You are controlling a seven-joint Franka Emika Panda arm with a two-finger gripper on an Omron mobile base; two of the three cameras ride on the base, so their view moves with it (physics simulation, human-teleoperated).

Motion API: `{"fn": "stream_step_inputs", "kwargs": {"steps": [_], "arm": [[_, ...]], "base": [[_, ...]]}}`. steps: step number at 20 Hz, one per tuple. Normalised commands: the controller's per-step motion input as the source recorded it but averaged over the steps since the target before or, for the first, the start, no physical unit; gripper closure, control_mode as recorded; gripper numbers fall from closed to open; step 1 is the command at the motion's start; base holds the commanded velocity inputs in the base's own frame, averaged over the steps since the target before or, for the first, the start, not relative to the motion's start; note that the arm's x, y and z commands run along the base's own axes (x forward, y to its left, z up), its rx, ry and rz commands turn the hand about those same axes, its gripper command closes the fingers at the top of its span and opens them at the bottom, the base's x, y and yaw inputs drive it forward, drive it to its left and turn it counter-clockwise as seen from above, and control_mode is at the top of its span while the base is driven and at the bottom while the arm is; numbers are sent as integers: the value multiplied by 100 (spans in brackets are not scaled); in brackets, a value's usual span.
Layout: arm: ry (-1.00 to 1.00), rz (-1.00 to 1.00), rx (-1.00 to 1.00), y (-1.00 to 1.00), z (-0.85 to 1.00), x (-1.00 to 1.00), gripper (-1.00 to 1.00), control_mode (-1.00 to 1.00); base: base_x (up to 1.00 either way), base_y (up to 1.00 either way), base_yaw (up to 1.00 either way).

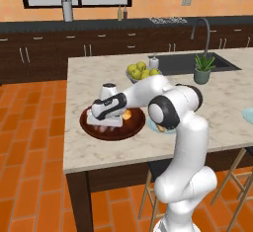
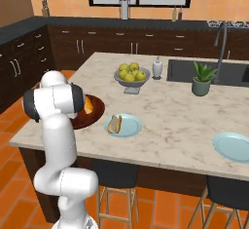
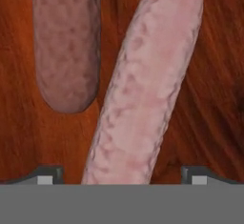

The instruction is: Place one bun and one sausage from the bowl on each plate.

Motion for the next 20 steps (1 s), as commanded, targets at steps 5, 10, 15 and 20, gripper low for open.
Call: {"fn": "stream_step_inputs", "kwargs": {"steps": [5, 10, 15, 20], "arm": [[0, 0, 0, 0, -2, 0, 100, -100], [-11, 1, -6, 1, 77, -63, 100, -100], [-1, 0, -5, -75, 80, -72, 100, -100], [0, 0, 0, -100, 57, -30, 100, -100]], "base": [[0, 0, 0], [0, 0, 0], [0, 0, 0], [0, 0, 0]]}}
